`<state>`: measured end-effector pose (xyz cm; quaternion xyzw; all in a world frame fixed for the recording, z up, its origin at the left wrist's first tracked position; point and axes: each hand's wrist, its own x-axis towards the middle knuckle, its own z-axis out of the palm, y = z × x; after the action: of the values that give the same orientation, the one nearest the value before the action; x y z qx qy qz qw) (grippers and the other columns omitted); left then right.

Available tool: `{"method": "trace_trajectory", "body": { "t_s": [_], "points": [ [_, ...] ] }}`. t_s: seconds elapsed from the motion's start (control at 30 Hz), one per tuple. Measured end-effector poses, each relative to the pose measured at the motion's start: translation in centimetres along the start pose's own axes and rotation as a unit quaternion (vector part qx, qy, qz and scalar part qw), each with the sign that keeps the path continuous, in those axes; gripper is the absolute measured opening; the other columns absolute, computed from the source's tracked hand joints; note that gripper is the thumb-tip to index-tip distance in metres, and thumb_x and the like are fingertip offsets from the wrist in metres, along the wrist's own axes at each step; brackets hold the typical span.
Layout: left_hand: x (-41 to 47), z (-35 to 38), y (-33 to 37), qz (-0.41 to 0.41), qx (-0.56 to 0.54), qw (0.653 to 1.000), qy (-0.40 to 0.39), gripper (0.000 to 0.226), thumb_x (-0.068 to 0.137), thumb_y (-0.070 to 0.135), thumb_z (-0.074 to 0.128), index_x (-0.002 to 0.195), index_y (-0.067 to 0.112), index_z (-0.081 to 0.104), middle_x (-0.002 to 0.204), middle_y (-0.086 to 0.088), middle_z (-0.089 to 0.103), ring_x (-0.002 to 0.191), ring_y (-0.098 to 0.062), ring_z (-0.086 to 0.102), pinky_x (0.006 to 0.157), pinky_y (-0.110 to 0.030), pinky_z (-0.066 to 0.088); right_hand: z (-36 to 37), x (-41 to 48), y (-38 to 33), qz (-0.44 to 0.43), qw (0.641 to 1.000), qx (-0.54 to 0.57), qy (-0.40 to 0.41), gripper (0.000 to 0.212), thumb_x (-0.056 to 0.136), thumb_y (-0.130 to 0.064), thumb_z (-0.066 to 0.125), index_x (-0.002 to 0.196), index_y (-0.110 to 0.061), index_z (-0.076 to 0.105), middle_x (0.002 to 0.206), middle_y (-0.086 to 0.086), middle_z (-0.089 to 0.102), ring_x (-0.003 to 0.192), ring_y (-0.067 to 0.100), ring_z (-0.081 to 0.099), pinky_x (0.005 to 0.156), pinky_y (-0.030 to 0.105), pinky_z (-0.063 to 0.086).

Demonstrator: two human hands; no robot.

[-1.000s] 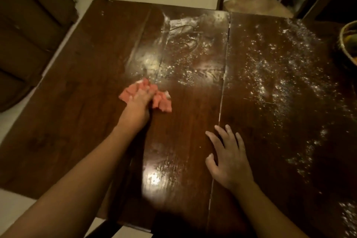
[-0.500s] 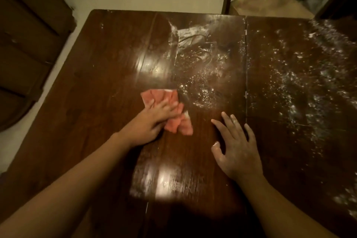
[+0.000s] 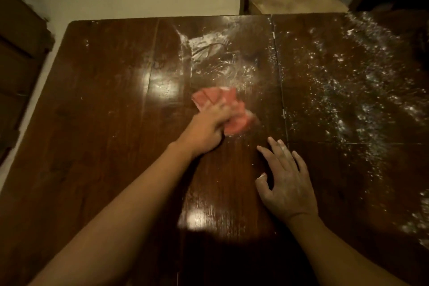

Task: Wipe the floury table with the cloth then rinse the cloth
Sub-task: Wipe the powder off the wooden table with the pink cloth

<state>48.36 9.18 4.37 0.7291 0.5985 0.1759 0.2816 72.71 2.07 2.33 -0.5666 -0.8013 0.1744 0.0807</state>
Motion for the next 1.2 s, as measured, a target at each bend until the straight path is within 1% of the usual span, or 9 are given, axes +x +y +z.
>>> {"method": "trace_trajectory", "body": {
  "t_s": [0.1, 0.2, 0.27, 0.37, 0.57, 0.8, 0.93, 1.07, 1.2],
  "points": [
    [-2.9, -1.6, -1.3, 0.084, -0.063, 0.991, -0.089, 0.062, 0.072, -0.003, 0.049, 0.121, 0.030, 0.066, 0.137, 0.013, 0.057, 0.140, 0.000, 0.036, 0.124, -0.035, 0.013, 0.2, -0.3, -0.1, 0.011, 1.000, 0.000, 0.016, 0.064, 0.085, -0.039, 0.038, 0.148, -0.029, 0.043, 0.164, -0.002, 0.028, 0.152, 0.015, 0.020, 0.124, 0.042, 0.014],
    [-2.2, -4.3, -2.8, -0.074, -0.111, 0.990, 0.035, 0.056, 0.075, -0.010, 0.050, 0.109, 0.029, 0.072, 0.118, 0.014, 0.065, 0.116, 0.017, 0.051, 0.112, -0.033, 0.040, 0.0, -0.1, 0.0, 0.028, 0.999, 0.005, 0.020, 0.063, 0.086, -0.039, 0.037, 0.148, -0.030, 0.041, 0.164, -0.002, 0.025, 0.153, 0.014, 0.016, 0.125, 0.042, 0.014],
    [0.5, -4.4, -2.4, -0.170, -0.076, 0.973, 0.140, 0.058, 0.080, -0.008, 0.054, 0.119, 0.033, 0.066, 0.123, 0.007, 0.062, 0.116, -0.007, 0.059, 0.102, -0.035, 0.047, 0.0, 0.0, 0.1, 0.038, 0.999, 0.003, 0.026, 0.063, 0.087, -0.040, 0.036, 0.149, -0.029, 0.039, 0.165, -0.001, 0.024, 0.153, 0.014, 0.015, 0.125, 0.042, 0.014],
    [4.3, -1.9, 0.3, -0.141, 0.002, 0.982, 0.122, 0.061, 0.084, -0.001, 0.050, 0.132, 0.036, 0.055, 0.145, -0.001, 0.049, 0.133, -0.033, 0.042, 0.112, -0.053, 0.033, 0.0, 0.1, 0.2, 0.053, 0.998, 0.007, 0.031, 0.064, 0.087, -0.040, 0.036, 0.149, -0.027, 0.040, 0.165, 0.000, 0.024, 0.154, 0.015, 0.015, 0.125, 0.043, 0.015],
    [-0.3, 1.2, 1.4, 0.125, -0.051, 0.984, -0.115, 0.057, 0.072, -0.005, 0.055, 0.114, 0.031, 0.071, 0.131, 0.004, 0.063, 0.137, -0.008, 0.042, 0.123, -0.036, 0.017, 0.1, 0.5, 0.1, 0.077, 0.996, 0.006, 0.040, 0.068, 0.085, -0.040, 0.035, 0.149, -0.022, 0.041, 0.164, 0.002, 0.025, 0.153, 0.016, 0.016, 0.125, 0.044, 0.016],
    [-3.5, -2.1, -2.5, -0.190, -0.064, 0.968, 0.151, 0.043, 0.082, 0.002, 0.061, 0.104, 0.037, 0.072, 0.132, 0.005, 0.061, 0.128, -0.023, 0.053, 0.110, -0.036, 0.039, 0.0, 0.4, 0.3, 0.079, 0.996, 0.000, 0.033, 0.066, 0.087, -0.041, 0.032, 0.151, -0.025, 0.036, 0.166, 0.000, 0.021, 0.154, 0.013, 0.010, 0.126, 0.041, 0.011],
    [-4.2, 2.6, 2.0, -0.051, -0.014, 0.996, 0.070, 0.049, 0.084, 0.005, 0.063, 0.124, 0.034, 0.062, 0.144, 0.009, 0.052, 0.140, -0.020, 0.038, 0.114, -0.053, 0.032, 0.2, 0.6, 0.4, 0.084, 0.995, 0.001, 0.047, 0.067, 0.086, -0.041, 0.033, 0.150, -0.024, 0.039, 0.165, 0.001, 0.024, 0.154, 0.014, 0.013, 0.125, 0.039, 0.010],
    [-9.7, 3.6, 3.1, 0.109, -0.057, 0.987, -0.104, 0.049, 0.073, -0.001, 0.058, 0.108, 0.029, 0.073, 0.130, 0.013, 0.064, 0.140, -0.005, 0.039, 0.124, -0.035, 0.014, 0.4, 0.5, 0.5, 0.079, 0.995, -0.007, 0.052, 0.067, 0.086, -0.040, 0.034, 0.150, -0.020, 0.041, 0.164, 0.005, 0.027, 0.153, 0.019, 0.019, 0.125, 0.040, 0.013],
    [-16.0, -1.4, -1.8, -0.051, -0.114, 0.992, 0.000, 0.053, 0.067, -0.003, 0.052, 0.090, 0.036, 0.078, 0.106, 0.013, 0.075, 0.118, -0.011, 0.063, 0.109, -0.018, 0.038, -0.1, 0.6, 0.5, 0.073, 0.997, -0.002, 0.041, 0.064, 0.089, -0.039, 0.035, 0.151, -0.022, 0.037, 0.165, 0.005, 0.024, 0.153, 0.019, 0.016, 0.125, 0.040, 0.009]
  ]
}}
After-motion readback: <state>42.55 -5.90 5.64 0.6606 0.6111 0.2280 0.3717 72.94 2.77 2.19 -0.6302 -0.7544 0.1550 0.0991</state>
